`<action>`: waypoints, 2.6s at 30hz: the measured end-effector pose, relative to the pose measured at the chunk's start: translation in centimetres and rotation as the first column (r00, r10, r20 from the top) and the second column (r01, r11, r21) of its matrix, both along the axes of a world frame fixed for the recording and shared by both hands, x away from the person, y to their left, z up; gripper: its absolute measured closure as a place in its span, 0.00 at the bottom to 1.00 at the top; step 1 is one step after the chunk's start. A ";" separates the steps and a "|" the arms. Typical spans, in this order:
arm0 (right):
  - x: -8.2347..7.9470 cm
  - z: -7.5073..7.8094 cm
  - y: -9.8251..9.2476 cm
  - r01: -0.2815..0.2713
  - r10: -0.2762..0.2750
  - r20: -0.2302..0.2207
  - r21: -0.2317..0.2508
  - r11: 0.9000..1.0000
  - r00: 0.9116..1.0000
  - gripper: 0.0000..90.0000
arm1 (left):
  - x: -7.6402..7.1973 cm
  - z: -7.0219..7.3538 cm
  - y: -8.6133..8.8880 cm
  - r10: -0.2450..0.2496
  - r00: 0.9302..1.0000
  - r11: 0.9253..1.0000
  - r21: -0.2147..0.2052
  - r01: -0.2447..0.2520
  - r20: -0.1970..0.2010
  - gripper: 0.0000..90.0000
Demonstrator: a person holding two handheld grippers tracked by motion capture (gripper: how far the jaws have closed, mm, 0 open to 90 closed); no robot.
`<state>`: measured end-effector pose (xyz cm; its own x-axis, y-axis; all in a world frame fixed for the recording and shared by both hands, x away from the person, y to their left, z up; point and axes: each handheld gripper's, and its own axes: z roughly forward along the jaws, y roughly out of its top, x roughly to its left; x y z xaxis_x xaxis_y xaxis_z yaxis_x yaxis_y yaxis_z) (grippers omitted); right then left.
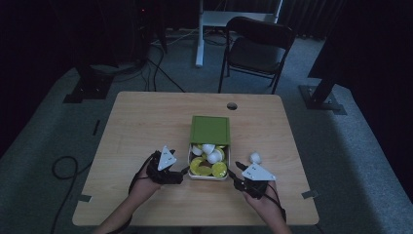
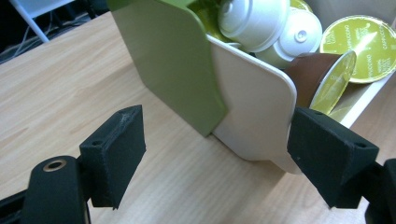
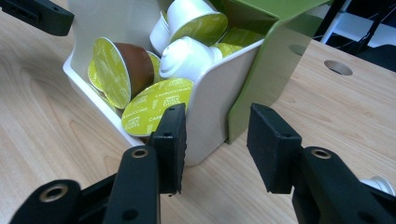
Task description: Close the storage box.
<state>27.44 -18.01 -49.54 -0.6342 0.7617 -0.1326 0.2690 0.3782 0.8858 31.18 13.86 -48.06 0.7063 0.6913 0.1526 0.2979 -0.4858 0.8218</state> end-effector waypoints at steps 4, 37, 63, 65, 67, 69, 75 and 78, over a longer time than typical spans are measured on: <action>0.7 -0.1 -0.2 0.014 -0.015 -0.006 -0.004 1.000 1.000 0.63 | 0.5 0.0 -0.1 0.006 1.000 1.000 0.003 -0.006 -0.004 0.22; 4.5 -0.7 0.0 0.057 -0.058 -0.049 -0.008 0.998 0.997 0.54 | 3.7 0.0 -1.2 0.075 0.997 0.997 0.023 -0.075 -0.009 0.22; 4.0 -1.1 1.0 0.004 -0.002 -0.040 0.062 0.998 0.999 0.33 | 2.6 0.0 -1.0 -0.045 0.994 0.998 -0.050 0.040 -0.097 0.01; 3.9 -1.2 0.9 0.003 0.000 -0.041 0.072 0.997 0.999 0.31 | 2.4 0.1 -0.7 -0.047 0.994 0.997 -0.060 0.041 -0.097 0.01; 3.6 -1.4 0.7 0.016 -0.013 -0.039 0.088 0.996 0.999 0.26 | 2.2 0.1 -0.1 -0.055 0.992 0.995 -0.085 0.046 -0.111 0.01; 3.5 -1.5 0.4 0.026 -0.023 -0.034 0.089 0.996 0.999 0.24 | 2.1 -0.1 0.4 -0.054 0.992 0.995 -0.090 0.043 -0.118 0.01; 3.3 -1.9 -0.2 0.055 -0.051 -0.040 0.091 0.994 0.998 0.22 | 1.9 -0.8 1.4 -0.044 0.988 0.996 -0.089 0.031 -0.146 0.01; 3.2 -1.9 -0.4 0.063 -0.059 -0.040 0.087 0.994 0.997 0.22 | 1.9 -0.9 1.5 -0.043 0.988 0.996 -0.086 0.030 -0.146 0.01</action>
<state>30.64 -18.44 -51.48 -0.5896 0.8067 -0.0403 0.3227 0.2810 0.9038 33.07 15.34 -48.95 0.7417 0.6706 -0.0126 0.4026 -0.4301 0.8080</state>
